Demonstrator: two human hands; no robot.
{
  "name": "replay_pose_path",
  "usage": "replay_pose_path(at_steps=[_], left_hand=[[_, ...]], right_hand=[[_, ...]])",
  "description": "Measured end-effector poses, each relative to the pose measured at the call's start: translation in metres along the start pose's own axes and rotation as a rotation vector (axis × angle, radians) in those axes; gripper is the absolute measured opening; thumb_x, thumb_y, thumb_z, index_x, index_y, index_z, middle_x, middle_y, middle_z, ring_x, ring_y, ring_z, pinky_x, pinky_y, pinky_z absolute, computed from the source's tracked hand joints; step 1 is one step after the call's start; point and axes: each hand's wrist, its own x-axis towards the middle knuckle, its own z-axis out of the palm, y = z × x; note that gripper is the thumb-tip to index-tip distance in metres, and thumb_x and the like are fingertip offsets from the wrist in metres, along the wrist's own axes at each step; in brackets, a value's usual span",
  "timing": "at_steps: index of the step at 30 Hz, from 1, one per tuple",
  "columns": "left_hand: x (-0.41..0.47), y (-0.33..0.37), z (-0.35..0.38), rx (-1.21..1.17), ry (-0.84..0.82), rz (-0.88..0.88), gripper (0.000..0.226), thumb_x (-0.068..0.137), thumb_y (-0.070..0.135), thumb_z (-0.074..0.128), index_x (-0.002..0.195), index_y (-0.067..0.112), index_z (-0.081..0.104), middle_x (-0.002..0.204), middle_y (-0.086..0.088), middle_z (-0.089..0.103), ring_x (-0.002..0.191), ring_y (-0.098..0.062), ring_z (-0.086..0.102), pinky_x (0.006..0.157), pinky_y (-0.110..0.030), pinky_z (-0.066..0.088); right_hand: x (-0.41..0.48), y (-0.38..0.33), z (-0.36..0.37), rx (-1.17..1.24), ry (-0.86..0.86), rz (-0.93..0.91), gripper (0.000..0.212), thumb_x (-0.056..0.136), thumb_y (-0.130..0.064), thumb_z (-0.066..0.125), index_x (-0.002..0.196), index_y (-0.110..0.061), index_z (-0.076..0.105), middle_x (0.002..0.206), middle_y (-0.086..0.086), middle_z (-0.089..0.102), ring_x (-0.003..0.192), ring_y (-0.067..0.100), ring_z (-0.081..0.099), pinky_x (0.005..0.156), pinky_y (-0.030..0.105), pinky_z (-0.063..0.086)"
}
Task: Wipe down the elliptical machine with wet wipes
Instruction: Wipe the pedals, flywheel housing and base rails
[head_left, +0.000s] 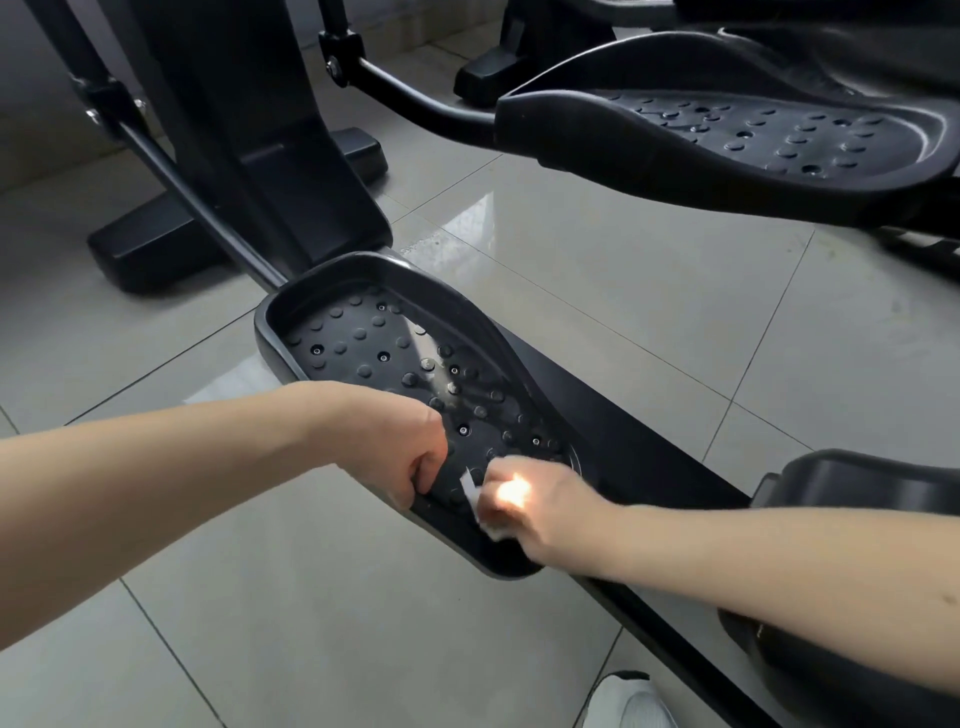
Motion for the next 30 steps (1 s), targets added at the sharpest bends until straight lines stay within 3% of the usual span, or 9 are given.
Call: replay_pose_path(at_steps=[4,6,8,11,15,19,22,24,30], left_hand=[[-0.001,-0.001,-0.002,-0.031,-0.020,-0.027,0.020,0.082,0.027,0.074,0.102,0.025,0.076,0.086,0.006,0.071,0.043,0.003,0.050,0.037,-0.010,0.033],[0.000,-0.002,-0.002,-0.041,-0.032,-0.021,0.019,0.084,0.024,0.074,0.103,0.022,0.076,0.087,0.003,0.070,0.041,0.007,0.048,0.035,-0.009,0.030],[0.000,-0.001,-0.003,-0.024,-0.031,-0.022,0.016,0.083,0.025,0.075,0.098,0.020,0.076,0.075,0.006,0.064,0.040,0.006,0.047,0.035,-0.009,0.030],[0.000,-0.005,-0.008,0.030,-0.034,-0.043,0.016,0.079,0.027,0.073,0.082,0.011,0.071,0.058,0.001,0.051,0.034,-0.009,0.039,0.032,-0.014,0.026],[-0.002,-0.015,-0.018,0.044,-0.056,-0.081,0.032,0.076,0.031,0.076,0.049,0.027,0.059,0.042,0.010,0.043,0.034,-0.008,0.035,0.037,-0.016,0.030],[-0.014,-0.031,-0.022,-0.008,-0.006,-0.160,0.009,0.077,0.033,0.079,0.081,0.026,0.074,0.066,0.009,0.067,0.039,-0.003,0.047,0.037,-0.015,0.037],[-0.028,-0.052,-0.024,-0.044,0.090,-0.196,0.016,0.074,0.039,0.081,0.082,0.028,0.073,0.075,0.006,0.073,0.058,-0.014,0.063,0.047,-0.024,0.052],[-0.036,-0.066,-0.027,-0.087,0.150,-0.229,0.018,0.075,0.042,0.082,0.083,0.029,0.072,0.077,0.008,0.073,0.069,-0.018,0.070,0.061,-0.033,0.060],[-0.057,-0.105,-0.027,-0.024,0.458,-0.358,0.012,0.092,0.034,0.064,0.084,0.025,0.064,0.082,0.008,0.064,0.076,-0.017,0.059,0.073,-0.033,0.052]], right_hand=[[0.019,0.032,-0.025,-0.074,0.117,0.233,0.010,0.086,0.000,0.067,0.092,-0.008,0.067,0.098,0.009,0.057,0.080,0.032,0.062,0.072,0.040,0.053],[0.018,0.035,-0.029,-0.062,0.154,0.311,0.010,0.094,-0.002,0.059,0.098,-0.007,0.067,0.103,0.008,0.055,0.086,0.030,0.061,0.078,0.031,0.047],[0.010,0.019,-0.021,0.008,0.171,0.273,0.011,0.094,-0.007,0.059,0.100,-0.006,0.068,0.103,0.008,0.055,0.088,0.028,0.059,0.080,0.028,0.043],[-0.003,-0.016,-0.004,0.157,0.048,0.134,0.018,0.098,-0.017,0.062,0.110,-0.008,0.071,0.109,0.003,0.056,0.095,0.020,0.059,0.089,0.024,0.047],[0.001,-0.013,-0.001,0.209,-0.050,0.050,0.024,0.102,-0.018,0.062,0.119,-0.009,0.075,0.117,0.000,0.059,0.105,0.015,0.058,0.095,0.011,0.038],[-0.002,-0.004,-0.003,0.220,-0.084,-0.020,0.023,0.101,-0.016,0.062,0.118,-0.008,0.075,0.116,-0.002,0.061,0.108,0.010,0.056,0.097,0.015,0.042],[0.014,-0.004,0.001,0.254,-0.027,-0.087,0.017,0.098,-0.007,0.064,0.109,-0.005,0.076,0.110,-0.001,0.063,0.103,0.009,0.057,0.094,0.016,0.043],[0.040,-0.006,0.009,0.211,0.039,-0.142,0.015,0.096,-0.008,0.064,0.104,-0.006,0.077,0.106,0.001,0.066,0.099,0.017,0.060,0.089,0.028,0.050],[0.158,-0.024,0.020,0.032,0.230,-0.226,0.017,0.085,0.005,0.068,0.094,-0.004,0.079,0.097,0.010,0.067,0.092,0.031,0.057,0.081,0.042,0.054]])
